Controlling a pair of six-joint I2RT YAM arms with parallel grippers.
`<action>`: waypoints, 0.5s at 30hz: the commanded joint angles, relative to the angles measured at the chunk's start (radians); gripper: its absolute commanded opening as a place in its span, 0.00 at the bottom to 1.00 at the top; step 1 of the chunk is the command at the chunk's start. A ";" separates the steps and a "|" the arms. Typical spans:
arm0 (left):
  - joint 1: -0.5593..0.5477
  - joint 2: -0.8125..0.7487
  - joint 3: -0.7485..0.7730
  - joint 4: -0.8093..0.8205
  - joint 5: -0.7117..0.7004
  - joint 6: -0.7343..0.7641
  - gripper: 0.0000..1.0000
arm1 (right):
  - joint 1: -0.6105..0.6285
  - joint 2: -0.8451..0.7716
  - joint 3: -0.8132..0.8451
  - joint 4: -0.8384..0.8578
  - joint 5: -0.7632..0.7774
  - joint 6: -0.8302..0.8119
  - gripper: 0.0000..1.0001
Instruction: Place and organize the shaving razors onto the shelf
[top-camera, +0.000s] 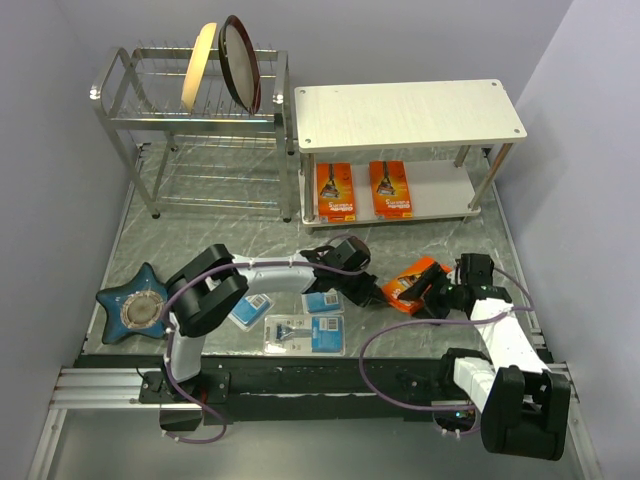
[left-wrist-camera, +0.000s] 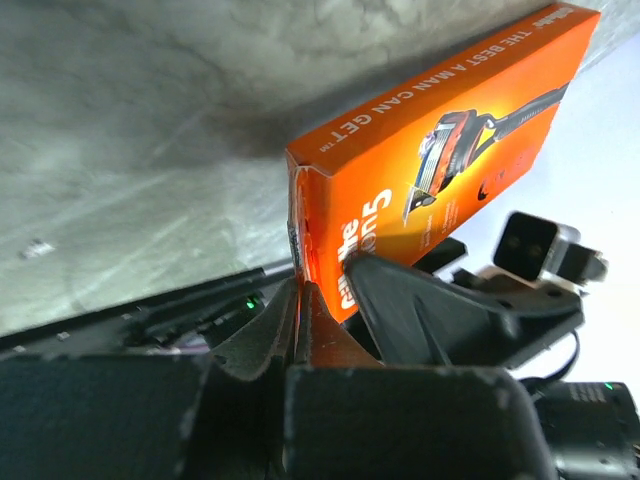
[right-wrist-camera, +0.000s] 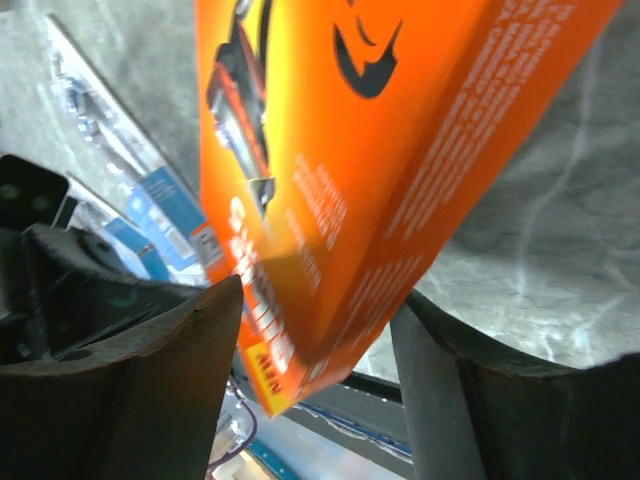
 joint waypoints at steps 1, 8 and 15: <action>-0.024 0.000 0.065 0.038 0.060 -0.064 0.01 | 0.005 -0.002 -0.009 0.034 0.036 0.020 0.68; -0.060 0.002 0.088 -0.010 0.060 -0.105 0.20 | 0.005 -0.060 0.032 0.052 0.002 -0.005 0.38; 0.046 -0.081 0.026 -0.054 0.051 0.080 0.47 | 0.001 -0.141 0.153 -0.098 0.013 -0.162 0.29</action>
